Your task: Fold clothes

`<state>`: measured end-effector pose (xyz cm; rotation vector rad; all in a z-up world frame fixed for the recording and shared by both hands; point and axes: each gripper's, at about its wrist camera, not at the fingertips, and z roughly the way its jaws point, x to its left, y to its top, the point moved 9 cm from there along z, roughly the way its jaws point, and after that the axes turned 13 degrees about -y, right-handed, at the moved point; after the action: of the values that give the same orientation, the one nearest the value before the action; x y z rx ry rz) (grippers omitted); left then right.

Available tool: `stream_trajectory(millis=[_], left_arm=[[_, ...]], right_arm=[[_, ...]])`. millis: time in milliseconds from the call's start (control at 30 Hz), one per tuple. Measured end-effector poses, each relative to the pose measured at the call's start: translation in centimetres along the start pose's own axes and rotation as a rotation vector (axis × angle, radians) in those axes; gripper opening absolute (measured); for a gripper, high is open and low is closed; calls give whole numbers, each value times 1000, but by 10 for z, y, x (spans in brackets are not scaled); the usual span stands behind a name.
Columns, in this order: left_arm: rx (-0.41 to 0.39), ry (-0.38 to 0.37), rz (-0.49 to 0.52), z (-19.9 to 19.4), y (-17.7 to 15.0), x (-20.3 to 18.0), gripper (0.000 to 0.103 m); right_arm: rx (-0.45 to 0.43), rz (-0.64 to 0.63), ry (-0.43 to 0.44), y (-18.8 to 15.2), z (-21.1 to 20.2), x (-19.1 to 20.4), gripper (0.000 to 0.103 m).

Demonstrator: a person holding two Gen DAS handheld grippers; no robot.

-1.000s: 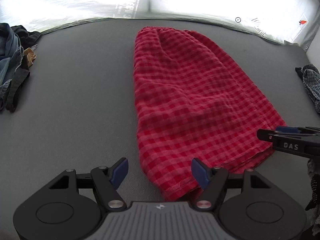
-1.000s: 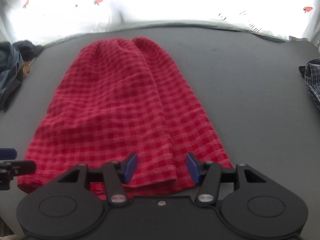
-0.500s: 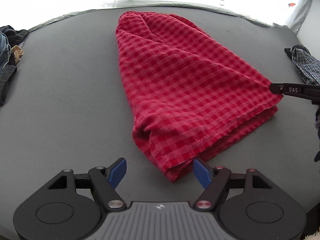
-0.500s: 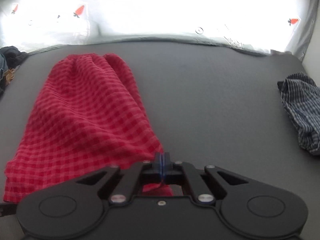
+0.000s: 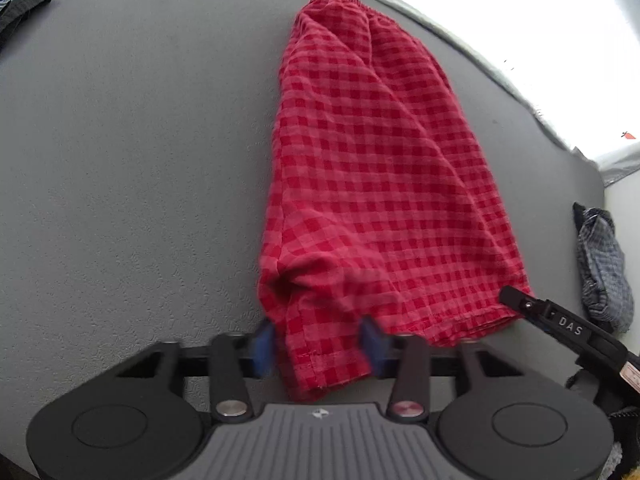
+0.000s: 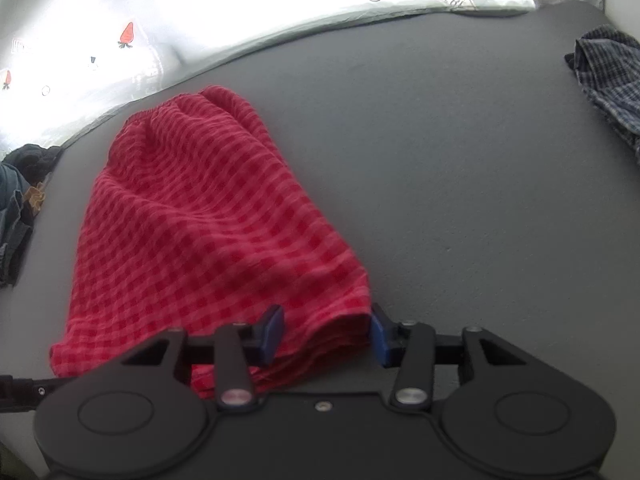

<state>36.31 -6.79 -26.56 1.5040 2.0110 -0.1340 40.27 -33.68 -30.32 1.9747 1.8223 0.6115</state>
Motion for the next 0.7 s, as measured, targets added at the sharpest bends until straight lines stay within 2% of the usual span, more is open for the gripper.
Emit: stream_trajectory(millis=[33,200,267,333,367,433,467,500,567,700], left_arm=[[0,15,30,0,0,-2,10],[26,26,120,-37,-16,-1,8],[57,60,140,-52,-28,8,9],[120,129,155,-56,-40,20,15],[140,144,148,-56,-44,25,16],[119,117,106,-62,-38,29,22],[88,99,90,-67,-31,29,29],[57,81,74,-72,-23,29,38],[-3,61,64,-82,-6,28,46],[-100,26,77,-90,42,33,49]], right_arm=[[-1,-19,-13,-1,-2,2,6],[29,-34,32,-17,-30,7,4],[78,-61,76,-34,-45,12,4],[151,-104,116,-58,-57,20,10],[165,-133,101,-68,-62,22,12],[142,-186,30,-73,-69,20,38],[112,-200,-9,-67,-73,18,43],[78,-207,-43,-60,-77,16,44],[-15,-170,-76,-30,-86,8,46],[-132,-105,-30,31,-84,17,46]])
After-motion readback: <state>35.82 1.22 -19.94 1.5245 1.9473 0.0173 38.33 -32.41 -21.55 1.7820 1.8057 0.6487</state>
